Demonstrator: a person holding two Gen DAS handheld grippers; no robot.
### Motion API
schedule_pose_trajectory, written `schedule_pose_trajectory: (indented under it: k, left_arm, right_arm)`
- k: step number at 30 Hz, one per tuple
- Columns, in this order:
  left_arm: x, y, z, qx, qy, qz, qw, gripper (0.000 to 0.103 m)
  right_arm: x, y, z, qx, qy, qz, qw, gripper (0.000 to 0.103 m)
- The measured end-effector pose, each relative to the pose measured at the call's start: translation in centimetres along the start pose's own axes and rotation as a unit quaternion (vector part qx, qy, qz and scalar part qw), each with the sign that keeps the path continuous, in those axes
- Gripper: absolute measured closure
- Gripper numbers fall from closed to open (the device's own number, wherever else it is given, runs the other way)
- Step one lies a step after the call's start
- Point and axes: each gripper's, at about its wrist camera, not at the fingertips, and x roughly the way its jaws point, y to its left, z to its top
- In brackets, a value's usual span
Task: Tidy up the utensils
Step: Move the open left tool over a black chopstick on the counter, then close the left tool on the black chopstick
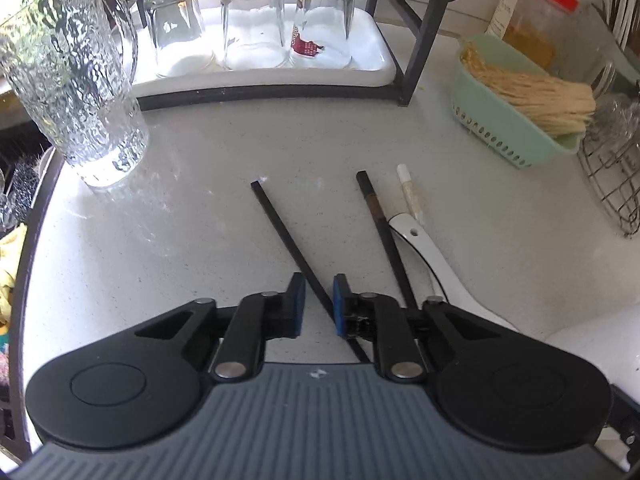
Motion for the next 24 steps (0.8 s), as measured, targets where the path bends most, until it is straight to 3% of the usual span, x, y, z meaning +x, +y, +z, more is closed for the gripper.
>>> schedule_pose_trajectory:
  k: [12, 24]
  left_arm:
    - [-0.8, 0.5, -1.1, 0.001, 0.012, -0.025, 0.9996, 0.097]
    - [-2.3, 0.3, -3.8, -0.006, 0.030, -0.048, 0.9984, 0.098]
  right_arm:
    - [0.1, 0.1, 0.0, 0.003, 0.000, -0.005, 1.000, 0.012]
    - [0.1, 0.1, 0.0, 0.002, -0.002, -0.006, 1.000, 0.012]
